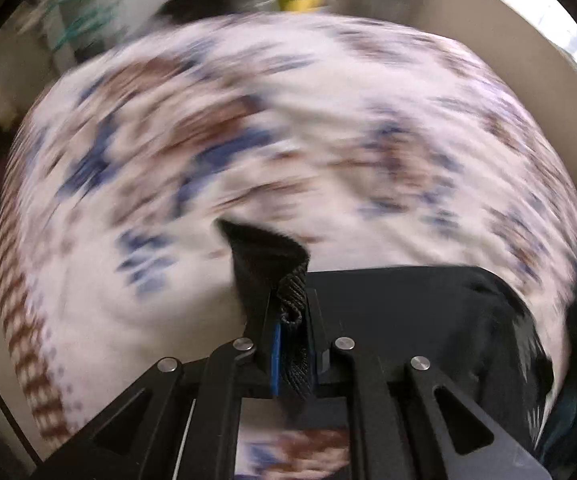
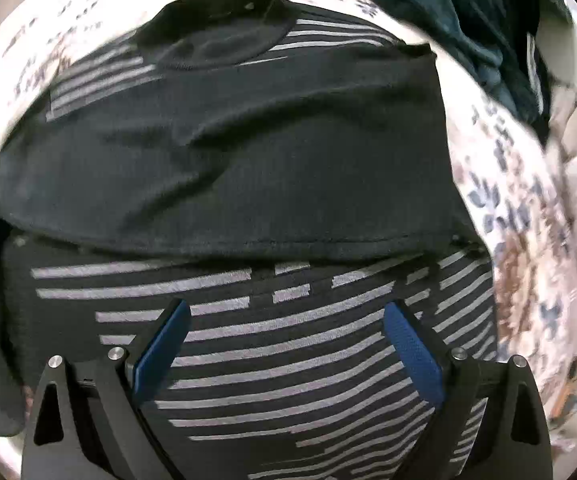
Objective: Fold small clothes
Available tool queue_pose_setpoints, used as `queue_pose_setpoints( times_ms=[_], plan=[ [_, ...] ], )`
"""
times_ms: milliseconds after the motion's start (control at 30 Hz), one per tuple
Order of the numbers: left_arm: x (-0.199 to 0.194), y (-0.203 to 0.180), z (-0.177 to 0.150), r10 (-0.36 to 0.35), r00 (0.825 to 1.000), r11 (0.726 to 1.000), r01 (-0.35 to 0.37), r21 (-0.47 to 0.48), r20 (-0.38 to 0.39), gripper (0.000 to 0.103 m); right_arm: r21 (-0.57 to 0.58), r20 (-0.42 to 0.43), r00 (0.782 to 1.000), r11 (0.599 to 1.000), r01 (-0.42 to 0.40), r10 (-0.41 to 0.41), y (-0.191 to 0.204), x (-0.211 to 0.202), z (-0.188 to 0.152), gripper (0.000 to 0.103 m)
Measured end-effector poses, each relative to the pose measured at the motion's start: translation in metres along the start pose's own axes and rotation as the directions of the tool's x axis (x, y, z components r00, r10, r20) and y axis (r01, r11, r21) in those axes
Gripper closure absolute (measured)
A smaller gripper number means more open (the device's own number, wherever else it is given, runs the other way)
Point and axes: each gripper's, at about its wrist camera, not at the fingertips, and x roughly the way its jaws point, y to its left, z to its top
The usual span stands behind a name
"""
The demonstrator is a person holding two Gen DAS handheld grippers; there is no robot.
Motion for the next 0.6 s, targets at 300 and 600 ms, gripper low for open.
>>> queue_pose_setpoints(
  times_ms=[300,600],
  plan=[
    [-0.011,-0.215,-0.086,-0.289,0.946,0.906,0.320,0.275,-0.148,0.096,0.173,-0.042,0.996,0.982,-0.074,0.083,-0.075,0.010,0.010,0.005],
    [0.003,-0.332,-0.197,-0.335,0.840,0.774,0.504,0.384,-0.426,0.091,0.212,-0.040,0.996,0.975,-0.067,0.077,-0.128,0.015,0.021,0.005]
  ],
)
